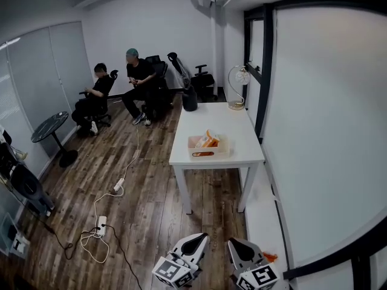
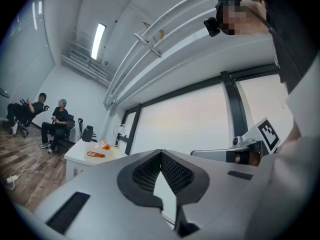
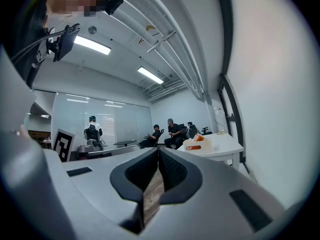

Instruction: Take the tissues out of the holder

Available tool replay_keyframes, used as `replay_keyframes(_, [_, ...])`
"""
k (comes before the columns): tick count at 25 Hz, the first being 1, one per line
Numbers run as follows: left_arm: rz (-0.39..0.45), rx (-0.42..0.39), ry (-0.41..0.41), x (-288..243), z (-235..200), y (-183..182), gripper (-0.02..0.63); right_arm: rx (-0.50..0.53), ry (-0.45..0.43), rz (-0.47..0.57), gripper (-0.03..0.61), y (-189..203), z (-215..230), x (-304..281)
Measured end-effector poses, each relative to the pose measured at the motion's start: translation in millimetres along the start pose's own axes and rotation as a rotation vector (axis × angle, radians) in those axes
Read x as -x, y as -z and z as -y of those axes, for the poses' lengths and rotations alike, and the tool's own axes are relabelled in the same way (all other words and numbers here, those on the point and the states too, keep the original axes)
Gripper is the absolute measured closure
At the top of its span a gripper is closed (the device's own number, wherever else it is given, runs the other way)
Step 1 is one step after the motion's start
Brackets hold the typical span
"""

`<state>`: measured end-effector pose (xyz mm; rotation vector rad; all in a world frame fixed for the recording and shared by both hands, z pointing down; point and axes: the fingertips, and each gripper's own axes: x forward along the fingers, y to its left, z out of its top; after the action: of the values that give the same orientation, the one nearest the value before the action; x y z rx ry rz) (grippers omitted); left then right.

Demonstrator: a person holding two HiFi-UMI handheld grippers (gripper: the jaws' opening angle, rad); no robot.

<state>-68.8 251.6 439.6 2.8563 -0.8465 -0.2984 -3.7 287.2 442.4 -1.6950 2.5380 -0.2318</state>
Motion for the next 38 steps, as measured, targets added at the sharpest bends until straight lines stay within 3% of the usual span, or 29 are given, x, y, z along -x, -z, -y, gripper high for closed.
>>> replay_keyframes(8, [0.021,-0.026,-0.001,-21,-35,-4,0.607,0.002,0.014,-0.006,0.572,-3,20,-33])
replay_keyframes(11, [0.017,0.001,-0.028,-25,-50,0,0.607,-0.009,0.016,-0.019,0.572,-1,28,-46])
replay_keyframes(25, [0.027,-0.009,-0.137,-84,-137,-18,0.607,-0.027,-0.077,-0.001,0.572,-17,80,-151])
replay_keyframes(38, [0.050,-0.024,-0.177,-148,-179,-19,0.607,-0.008,-0.119,-0.026,0.572,-24,140,-212])
